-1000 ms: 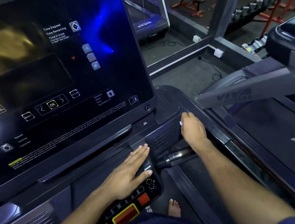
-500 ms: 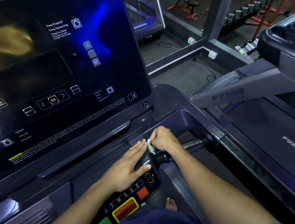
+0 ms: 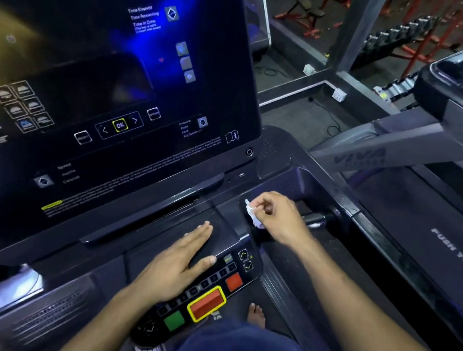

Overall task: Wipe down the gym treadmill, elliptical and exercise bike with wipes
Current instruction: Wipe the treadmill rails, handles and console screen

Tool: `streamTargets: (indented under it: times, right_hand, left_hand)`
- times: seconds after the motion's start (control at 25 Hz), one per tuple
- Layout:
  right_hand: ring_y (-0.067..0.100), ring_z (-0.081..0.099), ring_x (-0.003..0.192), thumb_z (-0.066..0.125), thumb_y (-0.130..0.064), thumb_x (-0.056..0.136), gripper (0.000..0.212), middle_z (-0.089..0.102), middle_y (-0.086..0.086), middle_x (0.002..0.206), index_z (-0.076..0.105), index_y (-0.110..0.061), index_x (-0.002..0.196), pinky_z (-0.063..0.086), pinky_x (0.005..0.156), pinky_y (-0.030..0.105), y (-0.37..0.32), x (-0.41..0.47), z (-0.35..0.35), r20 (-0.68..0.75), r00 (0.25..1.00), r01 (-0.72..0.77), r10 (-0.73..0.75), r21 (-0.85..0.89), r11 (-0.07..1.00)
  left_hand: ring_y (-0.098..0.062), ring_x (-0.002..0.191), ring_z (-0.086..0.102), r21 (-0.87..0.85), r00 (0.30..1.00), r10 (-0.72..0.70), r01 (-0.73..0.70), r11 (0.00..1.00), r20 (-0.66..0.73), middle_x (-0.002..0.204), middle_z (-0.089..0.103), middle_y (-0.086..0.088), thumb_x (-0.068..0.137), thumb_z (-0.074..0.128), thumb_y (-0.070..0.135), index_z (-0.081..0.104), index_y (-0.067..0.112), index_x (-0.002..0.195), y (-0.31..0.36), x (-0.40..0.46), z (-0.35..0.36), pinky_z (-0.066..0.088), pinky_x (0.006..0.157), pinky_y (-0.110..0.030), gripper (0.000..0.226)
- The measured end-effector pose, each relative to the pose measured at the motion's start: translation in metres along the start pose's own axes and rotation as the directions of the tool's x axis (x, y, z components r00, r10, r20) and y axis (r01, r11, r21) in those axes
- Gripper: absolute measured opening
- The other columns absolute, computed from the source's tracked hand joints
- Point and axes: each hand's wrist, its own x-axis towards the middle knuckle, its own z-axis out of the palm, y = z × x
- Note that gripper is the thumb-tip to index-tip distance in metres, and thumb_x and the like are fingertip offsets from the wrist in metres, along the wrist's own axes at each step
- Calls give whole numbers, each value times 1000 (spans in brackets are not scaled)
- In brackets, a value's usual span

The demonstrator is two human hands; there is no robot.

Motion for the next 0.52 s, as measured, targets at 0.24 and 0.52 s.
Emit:
streamTargets:
  times: [0.24,0.52]
  right_hand:
    - [8,65,91,65,-15,89,15,72,-8,97,74,-26,89,53,89,32,-22,15,28,103,995,2,13,-143,990]
    - [3,58,98,61,-6,95,12,61,-6,100,71,-13,94,43,86,14,2,-94,45,-282,939,177,-198,-100,979]
  left_hand:
    - [14,148,-7,90,995,84,-89,992,56,166,-4,23,88,8,86,3,36,160,-22,-18,-3,3,127,-24,88]
    - [15,148,-8,170,994,99,-104,980,38,167,-1,19,93,8,75,5,32,161,-36,-49,-9,-5,120,-12,81]
